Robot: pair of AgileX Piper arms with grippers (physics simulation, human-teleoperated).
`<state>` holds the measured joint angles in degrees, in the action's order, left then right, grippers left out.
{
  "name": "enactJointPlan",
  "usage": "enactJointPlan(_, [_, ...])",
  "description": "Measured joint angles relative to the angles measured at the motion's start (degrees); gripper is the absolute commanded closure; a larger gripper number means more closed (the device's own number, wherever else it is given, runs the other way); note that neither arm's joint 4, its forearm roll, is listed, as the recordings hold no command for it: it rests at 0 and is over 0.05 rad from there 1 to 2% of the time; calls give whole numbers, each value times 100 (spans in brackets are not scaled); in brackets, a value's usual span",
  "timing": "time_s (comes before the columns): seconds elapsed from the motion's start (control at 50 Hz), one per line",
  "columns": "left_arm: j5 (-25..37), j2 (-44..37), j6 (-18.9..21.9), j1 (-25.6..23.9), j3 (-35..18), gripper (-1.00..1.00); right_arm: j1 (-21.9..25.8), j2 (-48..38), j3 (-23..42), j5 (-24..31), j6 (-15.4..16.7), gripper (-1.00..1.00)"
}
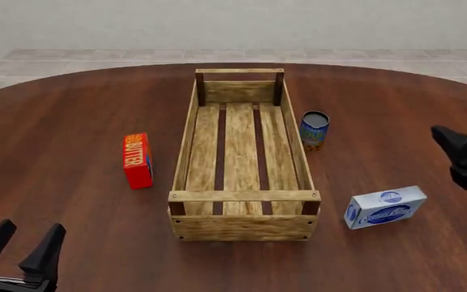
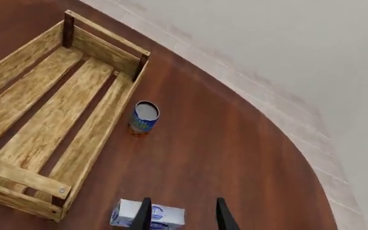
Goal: Pick up the cream cheese and put it in the tray.
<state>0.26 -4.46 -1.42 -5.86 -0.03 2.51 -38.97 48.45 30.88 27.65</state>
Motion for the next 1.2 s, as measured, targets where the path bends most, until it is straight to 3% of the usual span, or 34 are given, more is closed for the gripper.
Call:
enactJointPlan(0.36, [53, -7, -26, -64, 1, -100, 323, -1133, 1471, 1509, 1763, -100])
enactJointPlan(0.6, [98, 5, -18, -100, 2, -100, 402, -1540, 1617, 1997, 3017, -100])
enactJointPlan(0.92, [119, 9, 13, -150, 1, -100, 79, -1856, 1627, 2689, 4760, -100])
enactJointPlan(1.2, [79, -37, -19, -180, 2, -100, -120, -2246, 1555, 2737, 5777, -100])
